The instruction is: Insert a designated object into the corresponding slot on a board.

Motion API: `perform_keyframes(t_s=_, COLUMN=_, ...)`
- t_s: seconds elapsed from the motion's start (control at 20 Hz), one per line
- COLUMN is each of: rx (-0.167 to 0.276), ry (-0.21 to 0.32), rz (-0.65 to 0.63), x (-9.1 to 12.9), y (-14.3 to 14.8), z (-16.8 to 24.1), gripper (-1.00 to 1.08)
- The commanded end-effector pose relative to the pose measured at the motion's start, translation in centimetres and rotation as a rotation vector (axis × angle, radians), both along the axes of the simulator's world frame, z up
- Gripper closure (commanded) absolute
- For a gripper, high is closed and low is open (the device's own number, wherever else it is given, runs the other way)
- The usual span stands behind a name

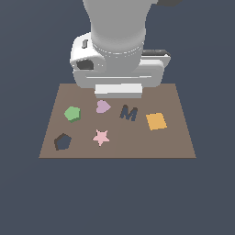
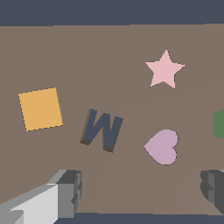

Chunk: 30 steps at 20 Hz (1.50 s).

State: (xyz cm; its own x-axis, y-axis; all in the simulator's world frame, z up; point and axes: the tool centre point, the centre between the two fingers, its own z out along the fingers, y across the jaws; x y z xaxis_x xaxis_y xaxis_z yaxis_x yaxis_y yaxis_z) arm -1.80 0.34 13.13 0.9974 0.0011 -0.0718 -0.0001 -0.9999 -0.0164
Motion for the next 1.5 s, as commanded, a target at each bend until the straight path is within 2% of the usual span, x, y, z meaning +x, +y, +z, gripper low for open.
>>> perform_keyframes(t_s=0.0, rx=0.0, ry=0.0, rz=0.0, x=0.0, y=0.0, z=0.0, gripper=-0.92)
perform_keyframes(t_s=0.4, rx=-0.002, ry=-0.009, rz=0.012, x=0.0, y=-2.1, z=-1.1, gripper=-0.92)
perform_keyframes(t_s=0.6, rx=-0.005, ry=-0.021, rz=0.027, x=0.2, y=-4.8, z=-2.4, gripper=-0.92)
perform_keyframes(t_s=1.05, rx=-0.012, ry=-0.055, rz=0.071, x=1.1, y=-12.6, z=-6.3, gripper=-0.92)
perform_keyframes(t_s=1.45, rx=-0.014, ry=-0.071, rz=0.09, x=1.9, y=-16.2, z=-8.0, gripper=-0.92)
